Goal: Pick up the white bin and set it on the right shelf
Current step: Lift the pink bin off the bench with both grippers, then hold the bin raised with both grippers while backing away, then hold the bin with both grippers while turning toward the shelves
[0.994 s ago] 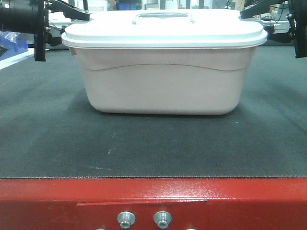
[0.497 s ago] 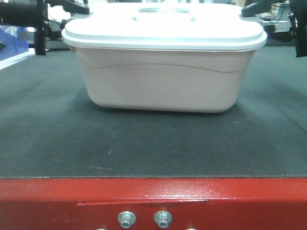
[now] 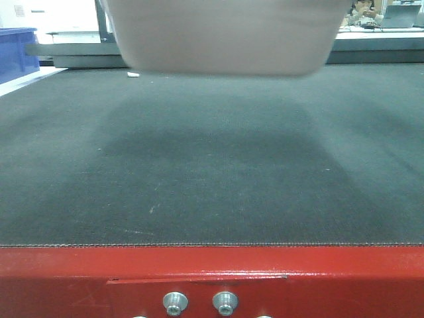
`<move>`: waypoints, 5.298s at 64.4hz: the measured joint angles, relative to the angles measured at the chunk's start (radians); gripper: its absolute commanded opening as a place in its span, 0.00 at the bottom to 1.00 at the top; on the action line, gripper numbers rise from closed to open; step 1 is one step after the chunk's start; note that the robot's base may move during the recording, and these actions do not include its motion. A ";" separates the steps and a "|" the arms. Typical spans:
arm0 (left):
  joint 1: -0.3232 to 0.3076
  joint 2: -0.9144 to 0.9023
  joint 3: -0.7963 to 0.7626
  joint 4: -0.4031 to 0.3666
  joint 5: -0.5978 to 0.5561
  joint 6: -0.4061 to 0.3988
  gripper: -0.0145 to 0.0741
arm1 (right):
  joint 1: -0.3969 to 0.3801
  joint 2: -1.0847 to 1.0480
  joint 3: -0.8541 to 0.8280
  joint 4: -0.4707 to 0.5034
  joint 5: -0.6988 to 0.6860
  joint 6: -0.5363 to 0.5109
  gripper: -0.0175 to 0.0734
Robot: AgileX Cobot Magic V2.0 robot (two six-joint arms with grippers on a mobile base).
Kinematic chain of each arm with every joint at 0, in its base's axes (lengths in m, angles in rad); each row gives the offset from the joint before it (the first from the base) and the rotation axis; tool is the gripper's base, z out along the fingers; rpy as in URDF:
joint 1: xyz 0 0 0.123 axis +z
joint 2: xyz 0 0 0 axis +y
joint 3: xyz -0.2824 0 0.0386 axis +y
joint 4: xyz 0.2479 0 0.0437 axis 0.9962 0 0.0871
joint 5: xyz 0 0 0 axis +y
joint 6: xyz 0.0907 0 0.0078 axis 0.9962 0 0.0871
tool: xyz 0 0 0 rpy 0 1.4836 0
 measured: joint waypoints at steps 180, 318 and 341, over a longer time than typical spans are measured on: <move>-0.065 -0.229 0.023 0.245 -0.078 -0.001 0.02 | -0.024 -0.314 -0.001 -0.162 -0.083 -0.003 0.26; -0.065 -0.229 0.023 0.245 -0.078 -0.001 0.02 | -0.024 -0.314 -0.001 -0.162 -0.083 -0.003 0.26; -0.065 -0.229 0.023 0.245 -0.078 -0.001 0.02 | -0.024 -0.314 -0.001 -0.162 -0.083 -0.003 0.26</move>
